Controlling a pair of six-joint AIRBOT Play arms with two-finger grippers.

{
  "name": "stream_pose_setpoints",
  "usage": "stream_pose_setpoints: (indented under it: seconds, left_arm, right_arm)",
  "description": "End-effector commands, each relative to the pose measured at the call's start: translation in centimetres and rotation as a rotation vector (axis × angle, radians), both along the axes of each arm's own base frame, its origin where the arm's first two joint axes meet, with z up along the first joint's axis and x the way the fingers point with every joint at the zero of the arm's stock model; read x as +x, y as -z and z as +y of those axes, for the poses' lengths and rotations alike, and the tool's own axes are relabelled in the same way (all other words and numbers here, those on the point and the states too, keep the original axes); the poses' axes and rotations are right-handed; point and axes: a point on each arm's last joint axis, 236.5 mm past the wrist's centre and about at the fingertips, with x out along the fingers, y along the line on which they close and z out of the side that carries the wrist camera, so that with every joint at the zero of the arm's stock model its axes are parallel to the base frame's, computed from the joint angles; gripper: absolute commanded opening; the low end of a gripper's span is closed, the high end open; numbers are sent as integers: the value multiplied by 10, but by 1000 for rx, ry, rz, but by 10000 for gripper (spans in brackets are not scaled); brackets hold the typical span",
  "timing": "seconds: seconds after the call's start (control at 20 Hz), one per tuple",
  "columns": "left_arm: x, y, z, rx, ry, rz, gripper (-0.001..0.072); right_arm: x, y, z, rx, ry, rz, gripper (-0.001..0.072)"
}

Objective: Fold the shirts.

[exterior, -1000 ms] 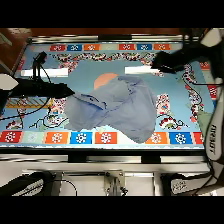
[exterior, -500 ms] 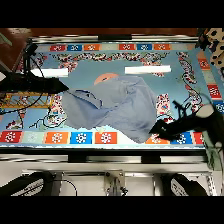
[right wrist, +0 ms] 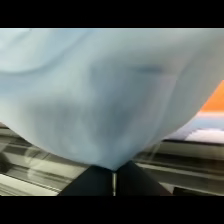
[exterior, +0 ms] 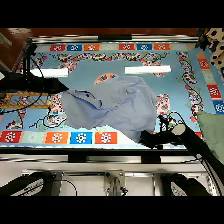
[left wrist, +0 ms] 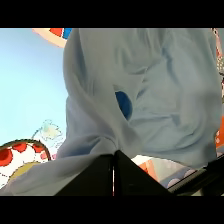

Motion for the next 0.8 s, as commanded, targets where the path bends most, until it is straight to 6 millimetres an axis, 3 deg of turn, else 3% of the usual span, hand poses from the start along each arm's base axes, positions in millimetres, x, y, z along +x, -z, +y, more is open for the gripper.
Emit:
stream_pose_setpoints:
  seconds: [0.0, 0.15, 0.3, 0.4, 0.5, 0.65, 0.75]
  left_arm:
    - [5, -4, 6, -2, -21, -16, 28]
    - [17, -35, 15, -3, -44, -93, 27]
    - [27, -101, 16, -6, -46, -252, 27]
    - [25, -164, 14, -28, -46, -396, 27]
    - [15, -242, 7, -118, -68, -559, 27]
    - [-28, -377, 11, -252, -124, -901, 27]
    - [-64, -439, 29, -311, -199, -1090, 27]
  right_arm:
    - [15, -7, 8, -7, -30, -59, 50]
    - [57, -74, -19, -135, -152, -293, 49]
    - [88, -179, -59, -307, -195, -547, 49]
    - [98, -263, -76, -381, -190, -755, 48]
    - [100, -355, -83, -443, -177, -1001, 48]
    - [82, -491, -93, -541, -120, -1350, 48]
    - [58, -558, -106, -613, -48, -1519, 49]
